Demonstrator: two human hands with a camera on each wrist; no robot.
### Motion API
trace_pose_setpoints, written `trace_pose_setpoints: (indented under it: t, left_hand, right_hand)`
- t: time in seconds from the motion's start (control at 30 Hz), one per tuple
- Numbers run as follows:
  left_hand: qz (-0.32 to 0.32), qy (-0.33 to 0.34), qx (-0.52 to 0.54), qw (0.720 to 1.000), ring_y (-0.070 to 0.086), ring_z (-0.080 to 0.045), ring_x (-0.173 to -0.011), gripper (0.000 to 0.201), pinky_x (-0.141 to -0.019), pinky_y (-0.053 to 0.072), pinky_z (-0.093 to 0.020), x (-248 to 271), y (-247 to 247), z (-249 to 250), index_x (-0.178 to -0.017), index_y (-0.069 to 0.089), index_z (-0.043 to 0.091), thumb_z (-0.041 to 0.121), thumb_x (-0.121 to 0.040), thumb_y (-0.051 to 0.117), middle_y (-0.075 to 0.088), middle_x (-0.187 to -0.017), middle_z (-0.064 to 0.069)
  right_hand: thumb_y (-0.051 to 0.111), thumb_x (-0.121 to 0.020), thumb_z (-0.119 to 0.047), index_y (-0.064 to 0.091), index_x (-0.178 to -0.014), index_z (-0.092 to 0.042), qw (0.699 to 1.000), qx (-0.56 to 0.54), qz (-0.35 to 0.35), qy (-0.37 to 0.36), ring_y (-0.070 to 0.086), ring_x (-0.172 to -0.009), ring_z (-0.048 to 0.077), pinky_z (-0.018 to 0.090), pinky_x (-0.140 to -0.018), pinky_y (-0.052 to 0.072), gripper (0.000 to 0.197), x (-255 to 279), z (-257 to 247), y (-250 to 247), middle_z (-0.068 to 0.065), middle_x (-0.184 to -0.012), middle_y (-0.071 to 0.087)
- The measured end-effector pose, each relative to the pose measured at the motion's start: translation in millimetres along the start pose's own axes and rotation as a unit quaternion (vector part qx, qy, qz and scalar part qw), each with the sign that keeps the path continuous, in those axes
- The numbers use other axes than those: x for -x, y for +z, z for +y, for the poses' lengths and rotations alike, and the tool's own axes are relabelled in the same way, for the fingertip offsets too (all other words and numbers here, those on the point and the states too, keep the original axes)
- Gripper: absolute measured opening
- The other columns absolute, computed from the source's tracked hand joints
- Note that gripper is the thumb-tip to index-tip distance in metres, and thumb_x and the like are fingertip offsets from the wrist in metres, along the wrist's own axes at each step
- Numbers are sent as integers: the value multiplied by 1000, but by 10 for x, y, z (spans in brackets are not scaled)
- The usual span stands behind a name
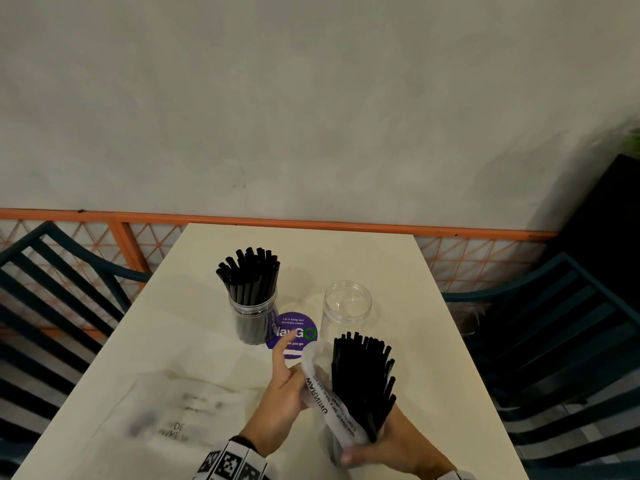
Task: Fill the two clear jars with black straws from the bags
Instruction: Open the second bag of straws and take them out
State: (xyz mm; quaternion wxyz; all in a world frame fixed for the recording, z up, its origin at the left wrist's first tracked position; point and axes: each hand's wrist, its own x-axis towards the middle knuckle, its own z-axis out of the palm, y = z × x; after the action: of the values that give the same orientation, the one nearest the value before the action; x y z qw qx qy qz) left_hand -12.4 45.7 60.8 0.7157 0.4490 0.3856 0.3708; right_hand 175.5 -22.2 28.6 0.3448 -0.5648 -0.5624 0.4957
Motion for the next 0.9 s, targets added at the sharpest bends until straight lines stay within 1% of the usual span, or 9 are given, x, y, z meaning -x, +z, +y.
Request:
trace_pose_setpoints:
  t: [0.03, 0.13, 0.2, 0.27, 0.37, 0.5, 0.67, 0.83, 0.9]
  left_hand:
    - [-13, 4, -4, 1000, 64, -24, -75, 42, -70, 53, -41, -8, -17, -9, -115, 45, 40, 4, -95, 37, 64, -84, -21]
    - [-30, 2, -8, 1000, 62, -16, -70, 37, -71, 48, -36, -7, -23, -1, -105, 59, 22, -2, -89, 35, 57, -83, -12]
    - [-35, -1, 12, 999, 61, -15, -72, 33, -72, 46, -34, -10, -44, -7, -101, 58, 16, 7, -71, 48, 59, -82, -7]
    - [-52, 11, -10, 999, 59, -13, -80, 52, -72, 47, -29, 9, -127, -14, -105, 54, 18, 20, -53, 57, 62, -91, -2]
    - [-75, 43, -87, 992, 53, -11, -87, 58, -71, 48, -20, 49, -232, -65, -109, 47, 16, 24, -56, 70, 60, -97, 0]
    - [-65, 61, -95, 991, 54, -8, -80, 44, -69, 47, -20, 68, -258, -137, -97, 42, 9, 11, -64, 71, 62, -83, 7]
    - [-53, 49, -91, 993, 55, -7, -74, 36, -65, 48, -20, 105, -351, -137, -93, 41, 8, 2, -68, 65, 61, -76, 9]
    - [-12, 57, -93, 994, 49, -6, -63, 32, -58, 44, -20, 96, -421, -141, -89, 43, 12, 2, -65, 61, 58, -72, 14]
    - [17, 64, -91, 994, 43, -9, -62, 31, -60, 41, -23, 87, -463, -148, -89, 46, 15, 7, -64, 62, 57, -74, 16]
  right_hand:
    - [90, -55, -23, 18, -142, -22, 1000, 6, -14, 1, 37, -128, -7, 5, -96, 34, 112, 0, 4, 11, -12, -142, 39]
    - [89, -56, -29, 15, -142, -26, 999, 15, -31, 10, 36, -127, -9, 5, -95, 34, 113, -28, 43, 12, -14, -143, 35]
    - [88, -52, -41, 18, -133, -39, 998, 49, -20, 27, 36, -126, -6, 9, -98, 35, 107, -48, 39, -13, -11, -140, 33]
    - [84, -44, -58, 21, -115, -50, 995, 85, -9, 57, 38, -123, 6, 21, -101, 35, 95, -59, 7, -42, -1, -134, 33]
    - [80, -55, -39, 27, -102, -47, 989, 95, -31, 108, 39, -116, 12, 22, -97, 35, 71, -80, -56, -51, 9, -132, 32]
    - [74, -74, -15, 25, -134, -28, 983, 28, -112, 146, 42, -112, -1, 4, -82, 41, 78, -127, -27, -6, -7, -130, 41]
    - [79, -56, -50, 18, -139, -28, 976, 92, -121, 154, 44, -122, 5, 23, -104, 38, 106, -110, -83, -104, -12, -131, 45]
    - [85, -57, -39, 8, -143, -34, 961, 156, -189, 128, 29, -134, 11, 34, -112, 32, 116, -35, -204, -285, -10, -145, 28]
    - [81, -67, -30, 6, -145, -29, 952, 207, -192, 117, 26, -133, 12, 28, -110, 28, 108, -2, -287, -321, -6, -142, 28]
